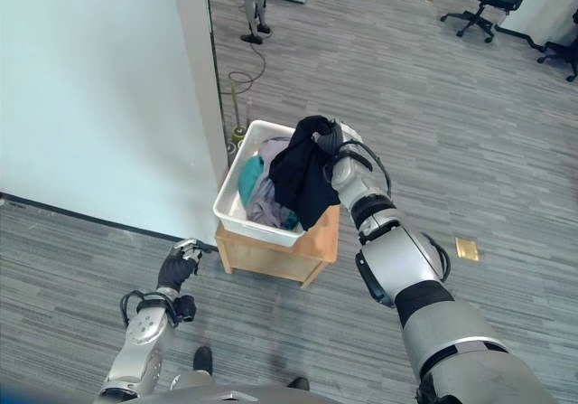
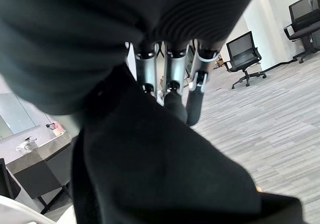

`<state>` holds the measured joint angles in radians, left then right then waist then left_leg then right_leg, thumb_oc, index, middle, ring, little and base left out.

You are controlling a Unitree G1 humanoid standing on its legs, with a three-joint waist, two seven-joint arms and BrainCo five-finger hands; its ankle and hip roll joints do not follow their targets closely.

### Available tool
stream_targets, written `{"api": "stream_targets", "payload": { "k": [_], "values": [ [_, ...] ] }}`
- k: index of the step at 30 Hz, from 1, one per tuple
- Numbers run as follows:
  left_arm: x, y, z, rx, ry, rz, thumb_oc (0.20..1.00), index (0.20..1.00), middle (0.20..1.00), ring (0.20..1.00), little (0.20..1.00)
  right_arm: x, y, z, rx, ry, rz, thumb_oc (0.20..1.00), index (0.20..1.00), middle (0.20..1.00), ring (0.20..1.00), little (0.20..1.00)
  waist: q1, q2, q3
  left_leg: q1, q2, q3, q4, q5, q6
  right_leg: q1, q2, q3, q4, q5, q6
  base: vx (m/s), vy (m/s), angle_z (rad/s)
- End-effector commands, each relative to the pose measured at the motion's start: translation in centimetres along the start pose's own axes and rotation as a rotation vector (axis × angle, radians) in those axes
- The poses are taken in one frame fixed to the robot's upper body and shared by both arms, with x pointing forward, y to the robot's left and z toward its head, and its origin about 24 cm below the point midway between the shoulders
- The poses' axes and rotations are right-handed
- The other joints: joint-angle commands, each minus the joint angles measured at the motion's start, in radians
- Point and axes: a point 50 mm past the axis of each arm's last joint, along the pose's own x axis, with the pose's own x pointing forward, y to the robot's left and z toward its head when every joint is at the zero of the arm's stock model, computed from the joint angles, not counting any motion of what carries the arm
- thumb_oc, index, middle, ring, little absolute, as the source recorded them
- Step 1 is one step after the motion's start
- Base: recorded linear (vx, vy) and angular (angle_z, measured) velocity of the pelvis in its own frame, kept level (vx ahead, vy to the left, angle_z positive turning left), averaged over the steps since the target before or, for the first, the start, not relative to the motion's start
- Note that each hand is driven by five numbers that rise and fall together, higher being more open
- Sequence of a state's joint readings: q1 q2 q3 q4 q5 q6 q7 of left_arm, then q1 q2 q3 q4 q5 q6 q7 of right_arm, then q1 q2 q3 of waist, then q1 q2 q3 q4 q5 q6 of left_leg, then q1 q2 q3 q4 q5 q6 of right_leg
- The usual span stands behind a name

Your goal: Pick up bed clothes into laundry basket.

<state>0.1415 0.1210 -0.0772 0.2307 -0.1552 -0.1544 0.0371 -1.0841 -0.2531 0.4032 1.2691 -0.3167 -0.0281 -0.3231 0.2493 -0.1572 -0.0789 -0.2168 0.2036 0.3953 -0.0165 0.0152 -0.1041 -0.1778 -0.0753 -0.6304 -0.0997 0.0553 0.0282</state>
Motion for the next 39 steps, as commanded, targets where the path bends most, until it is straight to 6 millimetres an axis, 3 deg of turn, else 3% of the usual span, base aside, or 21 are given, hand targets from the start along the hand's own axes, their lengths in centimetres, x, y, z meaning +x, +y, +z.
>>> {"api": "stream_targets", "payload": {
  "k": [1,5,10,13,18,22,24,26,32,35,36,38,39],
  "values": [
    [1.0,-3.2,3.3,-0.042,-0.164,-0.112,0.2,0.2,0.2,0.2,0.2,1.4,-4.7,3.4,0.017,-0.118,-0.171,0.2,0.2,0.2,0.2,0.2,0.047,-0.042,0.019,-0.047,0.026,0.011,-0.071,0.165,-0.011,0.151,-0.096,-0.027,0.012,-0.054,0.141,0.06,0.05,0.01],
    [0.8,-2.8,3.3,-0.03,-0.165,-0.108,0.2,0.2,0.2,0.2,0.2,1.2,-3.2,4.2,0.027,-0.135,-0.143,0.2,0.2,0.2,0.2,0.2,0.062,-0.042,0.024,-0.077,0.012,-0.003,-0.071,0.169,-0.007,0.141,-0.099,-0.042,0.012,-0.056,0.152,0.05,0.05,0.05],
    [0.4,-1.9,3.0,-0.013,-0.155,-0.094,0.2,0.2,0.2,0.2,0.2,1.2,-2.9,4.0,-0.005,-0.118,-0.134,0.2,0.2,0.2,0.2,0.2,0.073,-0.04,0.021,-0.116,-0.005,-0.028,-0.071,0.175,-0.007,0.137,-0.098,-0.065,0.012,-0.066,0.161,0.07,0.037,0.23],
    [0.4,-1.1,3.0,-0.008,-0.159,-0.071,0.2,0.2,0.2,0.2,0.2,1.0,-2.0,3.5,0.012,-0.081,-0.122,0.2,0.2,0.2,0.2,0.2,0.089,-0.032,0.022,-0.142,-0.032,-0.055,-0.071,0.176,0.001,0.144,-0.109,-0.088,0.012,-0.076,0.174,0.12,0.073,0.25],
    [0.3,-1.3,3.1,-0.013,-0.162,-0.081,0.2,0.2,0.2,0.2,0.2,0.5,-0.6,3.3,0.043,-0.067,-0.092,0.2,0.2,0.2,0.2,0.2,0.102,-0.028,0.025,-0.167,-0.051,-0.073,-0.071,0.178,0.008,0.137,-0.12,-0.101,0.012,-0.081,0.185,0.05,0.064,0.2],
    [-0.2,-1.9,3.2,-0.013,-0.168,-0.11,0.2,0.2,0.2,0.2,0.2,0.0,0.8,1.5,0.091,0.017,-0.057,0.2,0.2,0.2,0.2,0.2,0.122,-0.021,0.03,-0.201,-0.066,-0.093,-0.071,0.185,0.012,0.127,-0.124,-0.123,0.012,-0.082,0.191,0.02,0.028,0.06],
    [-0.3,-2.3,3.1,-0.014,-0.166,-0.127,0.2,0.2,0.2,0.2,0.2,-0.5,1.4,-0.5,0.079,0.128,-0.052,1.0,1.0,1.0,1.0,1.0,0.133,-0.018,0.033,-0.218,-0.073,-0.106,-0.071,0.188,0.01,0.129,-0.125,-0.142,0.012,-0.089,0.195,0.02,0.014,0.2],
    [-0.4,-2.9,3.2,-0.022,-0.166,-0.154,0.2,0.2,0.2,0.2,0.2,-0.8,1.0,-2.5,0.086,0.231,-0.074,1.0,1.0,1.0,1.0,1.0,0.139,-0.011,0.034,-0.239,-0.081,-0.121,-0.071,0.193,0.014,0.124,-0.123,-0.156,0.012,-0.089,0.198,0.0,0.002,0.32],
    [-0.3,-3.2,3.0,-0.037,-0.159,-0.135,0.2,0.2,0.2,0.2,0.2,-1.2,0.8,-4.4,0.174,0.28,-0.113,1.0,1.0,1.0,1.0,1.0,0.12,0.01,0.027,-0.196,-0.094,-0.117,-0.071,0.184,0.025,0.153,-0.159,-0.155,0.012,-0.089,0.21,0.02,0.051,0.13],
    [-0.3,-3.3,3.0,-0.062,-0.162,-0.122,0.2,0.2,0.2,0.2,0.2,-0.9,0.1,-3.8,0.254,0.224,-0.151,1.0,1.0,1.0,1.0,1.0,0.1,0.018,0.026,-0.152,-0.097,-0.1,-0.071,0.175,0.029,0.181,-0.173,-0.142,0.012,-0.088,0.213,0.04,0.078,0.18],
    [-0.4,-3.3,3.0,-0.076,-0.167,-0.111,0.2,0.2,0.2,0.2,0.2,-0.9,-0.2,-2.7,0.312,0.137,-0.185,1.0,1.0,1.0,1.0,1.0,0.07,0.021,0.022,-0.121,-0.097,-0.083,-0.071,0.168,0.032,0.196,-0.179,-0.127,0.012,-0.087,0.213,0.05,0.056,-0.51],
    [-0.6,-3.4,2.9,-0.086,-0.166,-0.109,0.2,0.2,0.2,0.2,0.2,-1.3,-0.2,-2.8,0.333,0.103,-0.202,1.0,1.0,1.0,1.0,1.0,0.055,0.024,0.022,-0.098,-0.098,-0.072,-0.071,0.162,0.033,0.211,-0.181,-0.122,0.012,-0.088,0.214,0.02,0.024,-0.47],
    [-0.7,-3.5,2.8,-0.091,-0.164,-0.103,0.354,0.354,0.354,0.354,0.354,-1.7,-0.7,-2.6,0.338,0.054,-0.226,1.0,1.0,1.0,1.0,1.0,0.037,0.026,0.021,-0.077,-0.096,-0.063,-0.071,0.156,0.035,0.221,-0.183,-0.115,0.012,-0.089,0.214,-0.02,0.021,-0.21]
  ]
}}
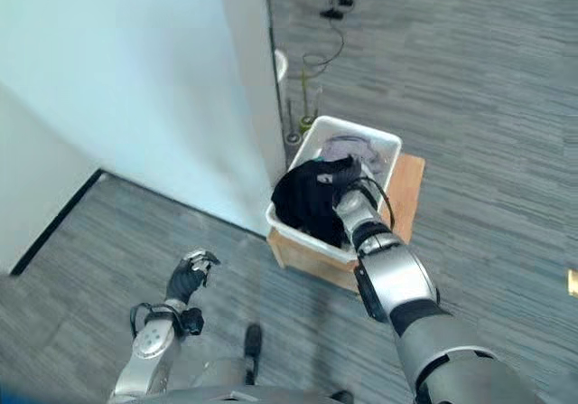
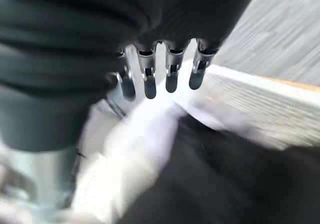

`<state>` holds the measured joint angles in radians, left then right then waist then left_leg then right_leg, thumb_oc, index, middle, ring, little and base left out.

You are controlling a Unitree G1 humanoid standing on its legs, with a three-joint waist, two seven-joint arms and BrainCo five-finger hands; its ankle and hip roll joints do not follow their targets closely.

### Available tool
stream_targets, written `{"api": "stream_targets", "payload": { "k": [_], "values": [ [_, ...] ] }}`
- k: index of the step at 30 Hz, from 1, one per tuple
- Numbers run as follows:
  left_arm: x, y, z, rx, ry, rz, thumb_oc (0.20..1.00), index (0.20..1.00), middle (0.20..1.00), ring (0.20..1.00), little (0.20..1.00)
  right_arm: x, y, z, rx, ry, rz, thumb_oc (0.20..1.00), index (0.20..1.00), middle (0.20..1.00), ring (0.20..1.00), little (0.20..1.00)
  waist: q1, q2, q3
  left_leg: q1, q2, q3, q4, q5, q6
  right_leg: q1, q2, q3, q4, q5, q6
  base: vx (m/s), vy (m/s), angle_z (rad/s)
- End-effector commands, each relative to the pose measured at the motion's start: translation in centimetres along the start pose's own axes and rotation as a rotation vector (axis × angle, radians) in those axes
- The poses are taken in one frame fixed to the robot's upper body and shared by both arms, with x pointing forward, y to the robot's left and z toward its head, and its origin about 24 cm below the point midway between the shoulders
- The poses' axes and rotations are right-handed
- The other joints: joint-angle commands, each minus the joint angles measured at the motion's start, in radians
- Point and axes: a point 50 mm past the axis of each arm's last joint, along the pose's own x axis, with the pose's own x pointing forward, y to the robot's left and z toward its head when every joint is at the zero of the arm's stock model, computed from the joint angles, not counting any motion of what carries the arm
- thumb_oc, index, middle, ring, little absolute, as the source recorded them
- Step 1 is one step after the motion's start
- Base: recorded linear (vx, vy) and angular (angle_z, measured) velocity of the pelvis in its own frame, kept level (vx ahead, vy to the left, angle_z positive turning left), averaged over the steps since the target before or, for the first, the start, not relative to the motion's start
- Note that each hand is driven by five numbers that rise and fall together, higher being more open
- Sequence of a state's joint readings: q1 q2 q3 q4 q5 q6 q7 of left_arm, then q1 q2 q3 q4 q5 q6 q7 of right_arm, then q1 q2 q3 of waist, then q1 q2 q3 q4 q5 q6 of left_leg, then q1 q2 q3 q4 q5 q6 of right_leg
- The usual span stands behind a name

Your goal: Pick up bed clothes into laundry basket.

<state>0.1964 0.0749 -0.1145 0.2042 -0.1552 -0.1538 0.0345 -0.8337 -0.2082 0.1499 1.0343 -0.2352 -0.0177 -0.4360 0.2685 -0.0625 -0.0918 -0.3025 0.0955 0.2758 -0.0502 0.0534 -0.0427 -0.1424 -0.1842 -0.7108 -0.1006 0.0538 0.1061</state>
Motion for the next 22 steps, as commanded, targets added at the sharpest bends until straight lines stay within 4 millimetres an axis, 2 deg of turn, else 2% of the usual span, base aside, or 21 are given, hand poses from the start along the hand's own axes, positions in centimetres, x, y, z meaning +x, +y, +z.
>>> {"api": "stream_targets", "payload": {
  "k": [1,2,3,6,8,9,10,11,12,14,16,17,18,22],
  "values": [
    [0.5,-2.4,3.7,-0.059,-0.191,-0.073,0.774,0.774,0.774,0.774,0.774,0.0,-3.3,2.2,-0.013,-0.17,-0.132,1.0,1.0,1.0,1.0,1.0,-0.015,-0.063,0.032,0.042,0.016,0.076,-0.037,0.11,-0.025,0.195,-0.079,-0.018,0.013,-0.086,0.135,-0.01,0.016,-0.2],
    [0.5,-2.4,3.7,-0.059,-0.19,-0.074,1.0,1.0,1.0,1.0,1.0,0.0,-3.3,2.1,-0.013,-0.168,-0.131,1.0,1.0,1.0,1.0,1.0,-0.014,-0.063,0.032,0.043,0.016,0.077,-0.037,0.11,-0.025,0.196,-0.079,-0.017,0.013,-0.086,0.135,-0.04,0.005,-0.23],
    [0.6,-2.7,3.8,-0.073,-0.202,-0.058,1.0,1.0,1.0,1.0,1.0,-1.2,-3.7,1.9,-0.004,-0.205,-0.145,1.0,1.0,1.0,1.0,1.0,-0.045,-0.06,0.03,0.069,0.02,0.089,-0.037,0.1,-0.022,0.204,-0.077,0.003,0.013,-0.089,0.13,-0.03,-0.017,-0.25],
    [0.8,-2.7,3.8,-0.08,-0.213,-0.038,1.0,1.0,1.0,1.0,1.0,-4.1,-3.7,-0.4,0.046,-0.185,-0.115,1.0,1.0,1.0,1.0,1.0,-0.084,-0.057,0.025,0.111,0.036,0.118,-0.037,0.088,-0.025,0.217,-0.075,0.026,0.013,-0.087,0.126,-0.05,-0.029,-0.31],
    [0.7,-2.7,3.7,-0.08,-0.209,-0.038,1.0,1.0,1.0,1.0,1.0,-4.3,-3.7,-0.6,0.045,-0.181,-0.113,1.0,1.0,1.0,1.0,1.0,-0.08,-0.057,0.024,0.115,0.036,0.12,-0.037,0.088,-0.026,0.219,-0.075,0.028,0.013,-0.087,0.126,-0.03,-0.026,-0.51],
    [0.9,-2.6,3.7,-0.082,-0.215,-0.019,1.0,1.0,1.0,1.0,1.0,-6.2,-2.8,-2.1,0.104,-0.14,-0.061,1.0,1.0,1.0,1.0,1.0,-0.11,-0.054,0.021,0.14,0.042,0.135,-0.037,0.078,-0.027,0.225,-0.073,0.043,0.013,-0.087,0.122,-0.09,-0.063,-0.49],
    [0.9,-2.5,3.5,-0.086,-0.212,-0.009,1.0,1.0,1.0,1.0,1.0,-7.4,-2.4,-3.2,0.137,-0.108,-0.032,1.0,1.0,1.0,1.0,1.0,-0.121,-0.051,0.012,0.15,0.052,0.149,-0.037,0.08,-0.03,0.223,-0.07,0.054,0.013,-0.082,0.116,-0.12,-0.09,-0.19],
    [0.9,-2.4,3.3,-0.092,-0.211,0.004,1.0,1.0,1.0,1.0,1.0,-9.3,-1.1,-4.7,0.19,-0.063,0.047,1.0,1.0,1.0,1.0,1.0,-0.139,-0.044,0.002,0.169,0.059,0.164,-0.037,0.075,-0.034,0.225,-0.065,0.075,0.013,-0.077,0.111,-0.11,-0.084,-0.14],
    [0.9,-2.3,3.3,-0.097,-0.213,0.01,1.0,1.0,1.0,1.0,1.0,-10.3,-0.4,-5.5,0.211,-0.037,0.09,1.0,1.0,1.0,1.0,1.0,-0.147,-0.042,0.0,0.177,0.064,0.173,-0.037,0.075,-0.037,0.226,-0.063,0.079,0.013,-0.076,0.11,-0.09,-0.076,-0.2],
    [0.9,-2.2,3.2,-0.099,-0.213,0.016,1.0,1.0,1.0,1.0,1.0,-11.1,0.1,-5.9,0.222,-0.028,0.124,1.0,1.0,1.0,1.0,1.0,-0.154,-0.04,-0.006,0.187,0.07,0.18,-0.037,0.074,-0.041,0.227,-0.06,0.09,0.013,-0.075,0.107,-0.06,-0.046,-0.43],
    [0.8,-1.7,3.0,-0.107,-0.216,0.041,1.0,1.0,1.0,1.0,1.0,-13.1,1.6,-7.5,0.257,0.023,0.228,1.0,1.0,1.0,1.0,1.0,-0.173,-0.028,-0.014,0.214,0.083,0.205,-0.037,0.072,-0.046,0.223,-0.057,0.116,0.013,-0.069,0.098,-0.08,-0.054,-0.33],
    [0.7,-1.7,3.0,-0.108,-0.215,0.042,1.0,1.0,1.0,1.0,1.0,-13.2,1.6,-7.6,0.257,0.023,0.229,1.0,1.0,1.0,1.0,1.0,-0.171,-0.028,-0.015,0.215,0.084,0.208,-0.037,0.071,-0.047,0.223,-0.056,0.118,0.013,-0.068,0.098,-0.11,-0.079,-0.21],
    [0.7,-1.6,2.4,-0.116,-0.195,0.059,1.0,1.0,1.0,1.0,1.0,-14.3,3.0,-8.2,0.313,0.066,0.297,1.0,1.0,1.0,1.0,1.0,-0.18,-0.021,-0.018,0.23,0.091,0.221,-0.037,0.069,-0.05,0.219,-0.054,0.137,0.013,-0.063,0.093,-0.07,-0.048,-0.26],
    [0.6,-1.3,1.4,-0.134,-0.156,0.089,1.0,1.0,1.0,1.0,1.0,-15.2,4.1,-8.8,0.32,0.09,0.355,1.0,1.0,1.0,1.0,1.0,-0.189,-0.011,-0.028,0.254,0.096,0.241,-0.037,0.066,-0.054,0.214,-0.045,0.162,0.013,-0.057,0.078,-0.04,-0.048,-0.3]
  ]
}}
